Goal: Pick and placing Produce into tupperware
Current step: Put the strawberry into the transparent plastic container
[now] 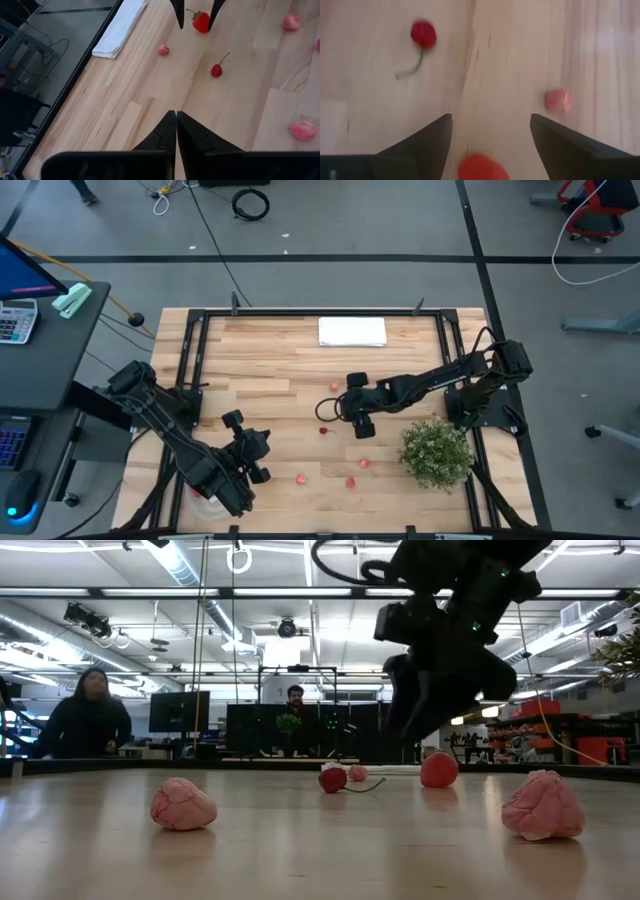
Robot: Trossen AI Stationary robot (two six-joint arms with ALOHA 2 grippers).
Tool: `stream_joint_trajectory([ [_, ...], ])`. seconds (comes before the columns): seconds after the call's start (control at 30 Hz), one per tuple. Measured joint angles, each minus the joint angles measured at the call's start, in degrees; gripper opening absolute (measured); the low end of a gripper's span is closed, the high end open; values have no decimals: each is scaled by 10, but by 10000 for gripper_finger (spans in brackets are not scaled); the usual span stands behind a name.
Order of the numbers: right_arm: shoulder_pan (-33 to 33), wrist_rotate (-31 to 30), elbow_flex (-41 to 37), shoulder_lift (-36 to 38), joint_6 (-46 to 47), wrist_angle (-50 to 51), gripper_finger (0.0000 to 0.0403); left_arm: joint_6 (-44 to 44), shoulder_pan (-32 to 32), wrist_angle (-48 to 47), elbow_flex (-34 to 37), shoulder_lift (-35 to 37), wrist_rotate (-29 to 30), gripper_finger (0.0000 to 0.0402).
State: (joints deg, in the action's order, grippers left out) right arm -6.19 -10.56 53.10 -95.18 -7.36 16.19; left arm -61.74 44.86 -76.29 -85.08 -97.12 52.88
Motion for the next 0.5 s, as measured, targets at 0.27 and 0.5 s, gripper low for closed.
stream_joint_trajectory([
  [0.27,-16,-38,0,0,-60,127,293,9,-1,0,0,0,0,10],
  [0.5,-18,-59,0,0,-121,106,293,9,-1,0,0,0,0,22],
])
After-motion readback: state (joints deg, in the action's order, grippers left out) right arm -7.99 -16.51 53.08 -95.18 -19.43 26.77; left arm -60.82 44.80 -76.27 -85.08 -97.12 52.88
